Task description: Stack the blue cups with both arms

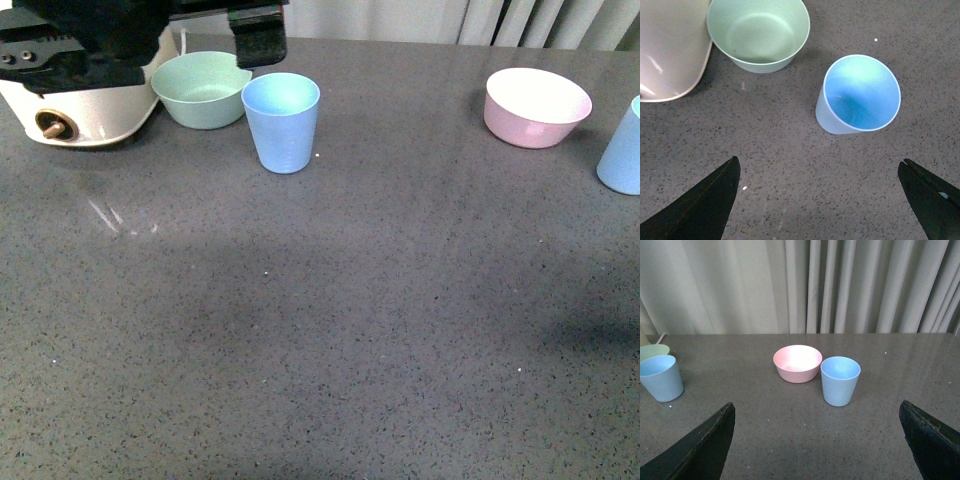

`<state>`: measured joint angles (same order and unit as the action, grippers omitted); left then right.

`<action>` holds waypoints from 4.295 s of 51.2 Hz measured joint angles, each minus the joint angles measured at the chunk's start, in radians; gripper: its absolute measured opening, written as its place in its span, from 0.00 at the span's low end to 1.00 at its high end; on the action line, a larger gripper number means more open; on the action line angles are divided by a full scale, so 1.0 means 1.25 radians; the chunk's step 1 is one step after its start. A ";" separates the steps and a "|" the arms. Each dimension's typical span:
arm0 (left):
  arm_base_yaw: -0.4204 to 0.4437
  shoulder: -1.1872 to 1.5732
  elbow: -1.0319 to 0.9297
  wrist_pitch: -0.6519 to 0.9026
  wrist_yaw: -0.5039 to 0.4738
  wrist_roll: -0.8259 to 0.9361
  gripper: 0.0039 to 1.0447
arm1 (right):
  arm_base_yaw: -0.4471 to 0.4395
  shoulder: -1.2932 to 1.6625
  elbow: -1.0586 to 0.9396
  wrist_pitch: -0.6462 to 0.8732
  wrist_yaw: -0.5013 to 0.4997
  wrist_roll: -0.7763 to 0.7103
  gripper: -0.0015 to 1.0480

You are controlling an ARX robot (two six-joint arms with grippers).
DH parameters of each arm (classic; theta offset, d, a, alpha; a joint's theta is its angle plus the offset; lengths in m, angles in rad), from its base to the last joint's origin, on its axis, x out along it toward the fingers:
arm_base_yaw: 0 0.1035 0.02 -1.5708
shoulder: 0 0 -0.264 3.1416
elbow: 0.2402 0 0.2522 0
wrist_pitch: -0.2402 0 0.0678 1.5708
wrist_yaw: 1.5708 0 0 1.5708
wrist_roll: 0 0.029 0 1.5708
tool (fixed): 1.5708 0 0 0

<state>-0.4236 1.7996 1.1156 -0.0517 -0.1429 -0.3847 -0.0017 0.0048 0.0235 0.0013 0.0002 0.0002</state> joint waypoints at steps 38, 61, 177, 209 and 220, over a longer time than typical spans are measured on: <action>-0.055 0.303 0.384 -0.248 -0.104 -0.075 0.92 | 0.000 0.000 0.000 0.000 0.000 0.000 0.91; -0.032 0.381 0.494 -0.337 -0.103 -0.163 0.92 | 0.000 0.000 0.000 0.000 0.000 0.000 0.91; -0.260 0.315 0.417 -0.360 0.030 -0.294 0.93 | 0.000 0.000 0.000 0.000 0.000 0.000 0.91; -0.135 -0.047 0.091 -0.104 0.001 -0.193 0.92 | 0.000 0.000 0.000 0.000 0.000 0.000 0.91; -0.096 -0.139 -0.232 0.534 -0.280 0.133 0.65 | 0.000 0.000 0.000 0.000 0.000 0.000 0.91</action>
<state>-0.5434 1.6260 0.8257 0.6159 -0.4931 -0.2180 -0.0017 0.0048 0.0235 0.0013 -0.0002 0.0002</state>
